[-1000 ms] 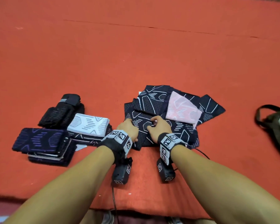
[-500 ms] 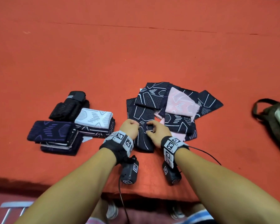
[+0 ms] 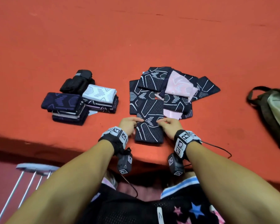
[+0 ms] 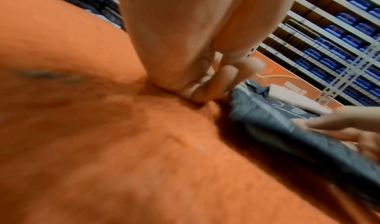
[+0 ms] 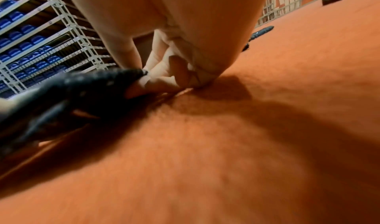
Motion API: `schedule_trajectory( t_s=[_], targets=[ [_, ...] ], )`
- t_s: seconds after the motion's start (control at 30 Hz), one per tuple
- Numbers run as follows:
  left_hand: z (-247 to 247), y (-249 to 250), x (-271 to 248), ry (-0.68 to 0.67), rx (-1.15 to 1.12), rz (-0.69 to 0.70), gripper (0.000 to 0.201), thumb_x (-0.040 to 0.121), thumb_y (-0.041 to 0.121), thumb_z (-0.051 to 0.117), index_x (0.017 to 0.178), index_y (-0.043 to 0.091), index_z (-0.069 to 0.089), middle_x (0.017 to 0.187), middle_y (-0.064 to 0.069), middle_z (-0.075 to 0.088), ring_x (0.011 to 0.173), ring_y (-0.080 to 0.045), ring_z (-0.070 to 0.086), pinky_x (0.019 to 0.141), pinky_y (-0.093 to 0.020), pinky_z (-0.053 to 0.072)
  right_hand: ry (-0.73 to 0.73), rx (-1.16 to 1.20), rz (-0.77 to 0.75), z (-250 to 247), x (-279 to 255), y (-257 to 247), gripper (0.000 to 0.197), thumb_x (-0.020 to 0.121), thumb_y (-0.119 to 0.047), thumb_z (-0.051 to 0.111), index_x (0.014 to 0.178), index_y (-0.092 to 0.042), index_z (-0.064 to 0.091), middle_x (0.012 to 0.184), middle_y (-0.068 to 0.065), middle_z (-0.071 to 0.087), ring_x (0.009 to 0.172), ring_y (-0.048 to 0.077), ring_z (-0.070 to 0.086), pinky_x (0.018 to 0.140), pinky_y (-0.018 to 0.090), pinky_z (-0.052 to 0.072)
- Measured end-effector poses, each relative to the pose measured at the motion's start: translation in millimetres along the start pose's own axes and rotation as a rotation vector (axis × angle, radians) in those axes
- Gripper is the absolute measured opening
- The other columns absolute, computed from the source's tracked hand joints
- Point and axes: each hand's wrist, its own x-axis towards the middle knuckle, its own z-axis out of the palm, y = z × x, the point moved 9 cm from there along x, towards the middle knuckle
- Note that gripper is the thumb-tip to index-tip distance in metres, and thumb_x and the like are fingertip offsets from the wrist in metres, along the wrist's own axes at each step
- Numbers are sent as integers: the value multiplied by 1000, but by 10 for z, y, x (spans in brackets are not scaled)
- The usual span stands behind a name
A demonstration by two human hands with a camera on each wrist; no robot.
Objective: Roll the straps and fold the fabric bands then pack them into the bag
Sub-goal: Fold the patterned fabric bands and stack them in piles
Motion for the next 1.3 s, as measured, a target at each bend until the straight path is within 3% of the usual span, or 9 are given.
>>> schedule_trajectory(
  t_s=[0.1,0.23,0.43,0.63,0.73,0.87,0.97,1.1,1.3],
  targets=[
    [-99,-192,-99,7,-20,-7,37,100,-5,42,90,15,72,37,5,49,32,-3,41,36,-15,35,-24,191,11,23,-182,-6,22,93,-1,55,87,-8,76,69,-2,69,59,8,61,55,14,46],
    [-119,-247,-194,-23,-52,26,31,96,-9,52,100,13,73,63,0,64,38,-4,48,39,-15,40,-71,232,-41,66,-262,5,38,89,12,46,96,-13,74,91,10,74,76,17,68,70,21,54],
    [-77,-225,-277,-6,-93,28,34,90,-15,53,112,4,71,84,-5,67,37,-2,48,40,-14,41,-138,240,-82,63,-422,22,30,93,15,52,113,-3,64,53,-15,45,45,-4,43,52,11,39],
    [-130,-317,-240,57,-75,-10,15,95,14,66,108,8,71,57,-6,58,36,-2,48,40,-14,40,-50,187,-136,28,-466,-49,5,90,-21,73,93,-17,71,80,-2,71,66,-1,62,61,15,47],
    [-155,-359,-219,80,-75,-28,26,94,41,67,87,16,71,48,-3,60,38,-7,50,49,-19,44,-9,124,-113,25,-419,4,34,91,-40,70,78,-9,69,70,-7,65,64,5,56,61,20,45],
    [-143,-371,-229,93,-71,-16,30,89,46,71,75,20,70,48,-1,61,42,-10,51,51,-21,43,-15,6,-172,59,-430,8,46,94,-39,66,66,-3,59,62,-3,53,60,9,46,64,29,38],
    [-140,-350,-224,104,-83,21,34,88,39,75,65,19,61,45,4,54,47,-14,52,49,-21,43,13,11,-157,24,-400,37,36,94,-35,67,67,-12,61,63,-7,59,62,10,52,68,30,42],
    [-134,-353,-197,102,-108,39,26,87,23,78,79,15,54,56,-1,58,42,-11,54,41,-19,42,64,-37,-157,-5,-374,42,32,92,-42,67,68,-22,61,67,-9,64,67,11,59,74,32,47],
    [-106,-314,-233,169,19,133,32,90,26,74,78,17,46,49,3,50,39,-9,52,39,-20,35,74,-2,-140,23,-331,111,19,91,-33,65,95,-40,47,66,-8,63,65,17,63,73,40,51]
  ],
)
